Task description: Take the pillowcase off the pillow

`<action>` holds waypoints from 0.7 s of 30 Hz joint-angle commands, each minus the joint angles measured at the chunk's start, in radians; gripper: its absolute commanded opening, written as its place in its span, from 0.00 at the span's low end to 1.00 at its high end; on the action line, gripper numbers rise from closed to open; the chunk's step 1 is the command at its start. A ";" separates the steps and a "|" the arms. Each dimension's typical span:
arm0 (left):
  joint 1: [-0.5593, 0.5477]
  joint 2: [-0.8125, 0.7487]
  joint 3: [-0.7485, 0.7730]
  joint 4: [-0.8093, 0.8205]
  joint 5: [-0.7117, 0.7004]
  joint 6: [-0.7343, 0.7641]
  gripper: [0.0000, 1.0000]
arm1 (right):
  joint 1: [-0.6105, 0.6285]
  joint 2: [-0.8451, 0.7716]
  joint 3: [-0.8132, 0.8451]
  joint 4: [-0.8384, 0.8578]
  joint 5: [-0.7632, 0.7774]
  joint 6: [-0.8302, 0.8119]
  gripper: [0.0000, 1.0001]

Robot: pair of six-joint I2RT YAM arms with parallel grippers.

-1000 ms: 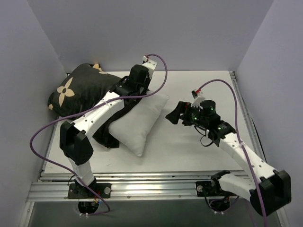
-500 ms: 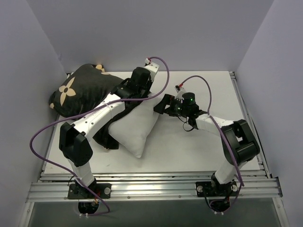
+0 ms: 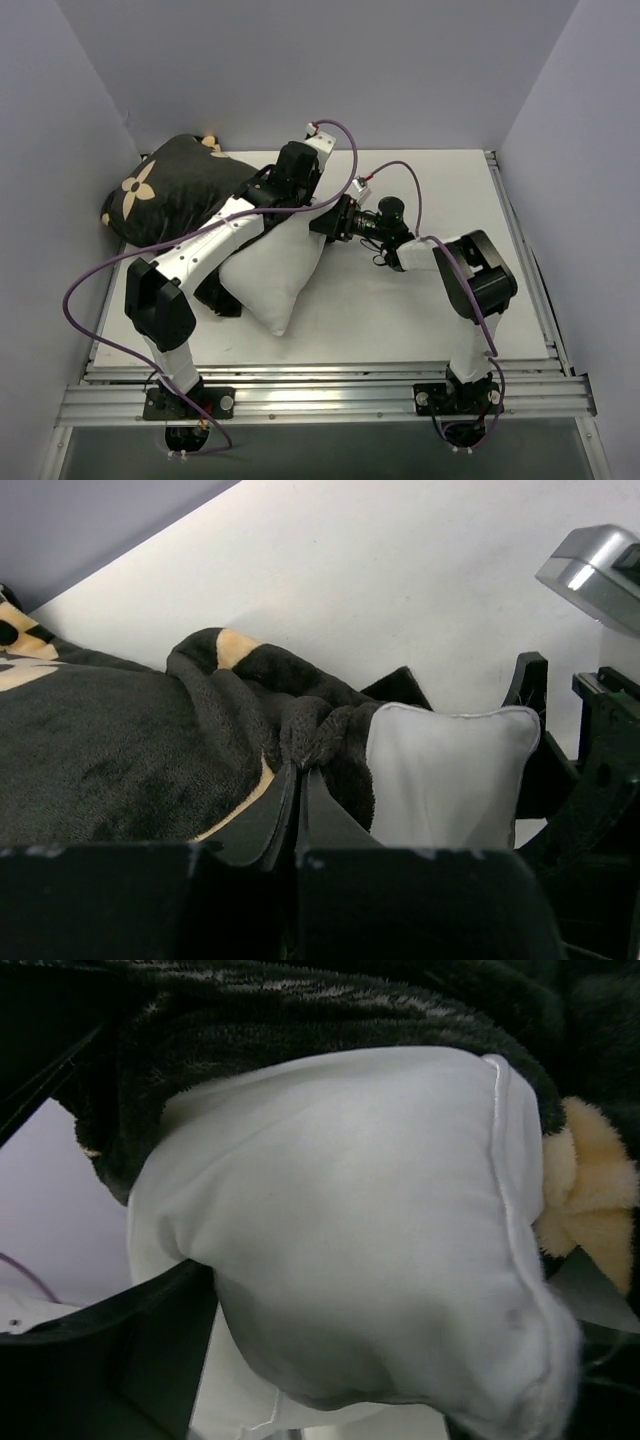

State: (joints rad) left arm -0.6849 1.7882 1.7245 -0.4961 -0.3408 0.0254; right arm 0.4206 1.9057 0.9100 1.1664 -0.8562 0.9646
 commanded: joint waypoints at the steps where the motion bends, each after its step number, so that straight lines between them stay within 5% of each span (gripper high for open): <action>1: -0.016 0.004 0.040 0.056 0.039 0.001 0.02 | 0.046 -0.016 0.021 0.474 -0.103 0.112 0.66; 3: -0.018 0.004 0.047 0.056 0.042 0.001 0.02 | 0.040 -0.031 0.010 0.414 -0.083 0.065 0.40; 4: -0.016 0.004 0.049 0.056 0.037 0.001 0.02 | 0.038 -0.040 -0.002 0.394 -0.063 0.047 0.14; 5: -0.016 0.004 0.053 0.056 0.030 0.002 0.02 | 0.037 -0.063 -0.011 0.374 -0.050 0.010 0.02; 13: 0.039 0.028 0.084 0.057 -0.133 0.048 0.02 | 0.000 -0.340 -0.146 0.106 -0.006 -0.133 0.00; 21: 0.097 0.063 0.176 0.002 -0.289 0.109 0.04 | 0.041 -0.838 -0.155 -0.609 0.085 -0.395 0.00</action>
State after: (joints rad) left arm -0.6090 1.8488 1.8450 -0.5301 -0.5240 0.0845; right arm 0.4412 1.2503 0.7033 0.7425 -0.7658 0.6884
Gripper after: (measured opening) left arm 0.042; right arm 0.107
